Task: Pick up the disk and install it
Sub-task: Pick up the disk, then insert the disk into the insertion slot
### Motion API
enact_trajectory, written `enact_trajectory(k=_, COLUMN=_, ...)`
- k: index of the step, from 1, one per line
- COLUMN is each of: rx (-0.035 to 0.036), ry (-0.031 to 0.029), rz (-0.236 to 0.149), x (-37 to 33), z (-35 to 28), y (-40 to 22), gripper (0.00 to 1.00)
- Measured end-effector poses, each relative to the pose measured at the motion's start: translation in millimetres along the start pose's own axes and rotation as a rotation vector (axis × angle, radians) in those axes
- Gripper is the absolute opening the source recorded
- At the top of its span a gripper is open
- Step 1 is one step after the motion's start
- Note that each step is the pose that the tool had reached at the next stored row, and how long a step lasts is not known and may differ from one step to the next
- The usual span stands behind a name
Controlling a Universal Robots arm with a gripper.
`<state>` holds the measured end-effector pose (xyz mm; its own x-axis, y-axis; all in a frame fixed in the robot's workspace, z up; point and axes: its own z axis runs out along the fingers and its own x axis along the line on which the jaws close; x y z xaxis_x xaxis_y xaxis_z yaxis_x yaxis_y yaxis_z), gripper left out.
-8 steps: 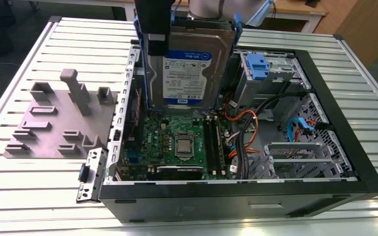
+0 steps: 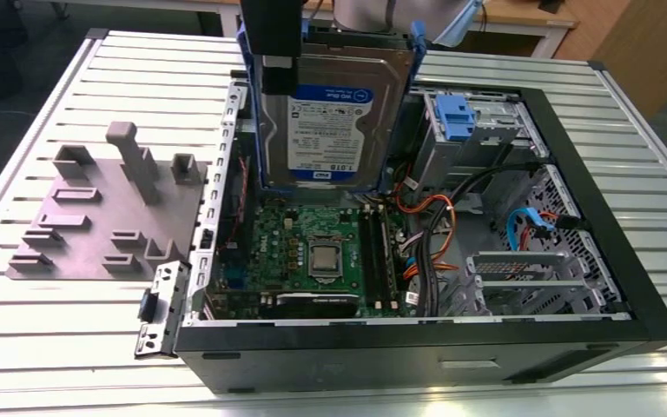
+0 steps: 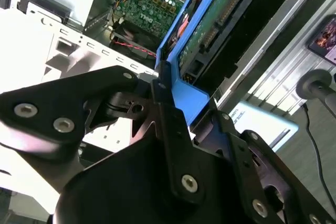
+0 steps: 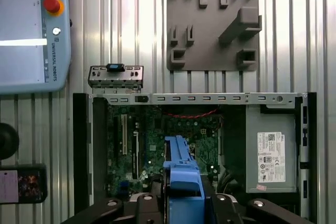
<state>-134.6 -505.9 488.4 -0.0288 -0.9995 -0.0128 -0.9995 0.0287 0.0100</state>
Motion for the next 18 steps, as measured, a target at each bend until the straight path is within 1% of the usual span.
enact_trajectory(k=6, rx=0.0001, ry=0.0009, rz=0.0, x=0.0, z=0.1, y=0.0, gripper=0.36)
enact_trajectory(k=8, rx=0.0003, ry=0.0086, rz=0.0, x=0.0, z=0.1, y=0.0, gripper=0.36)
enact_trajectory(k=12, rx=0.0004, ry=0.0098, rz=0.0, x=0.0, z=0.1, y=0.0, gripper=0.36)
enact_trajectory(k=14, rx=0.0005, ry=0.0171, rz=0.0, x=0.0, z=0.0, y=0.0, gripper=0.36)
enact_trajectory(k=18, rx=0.0006, ry=0.0174, rz=0.0, x=0.0, z=0.1, y=-0.2, gripper=0.36)
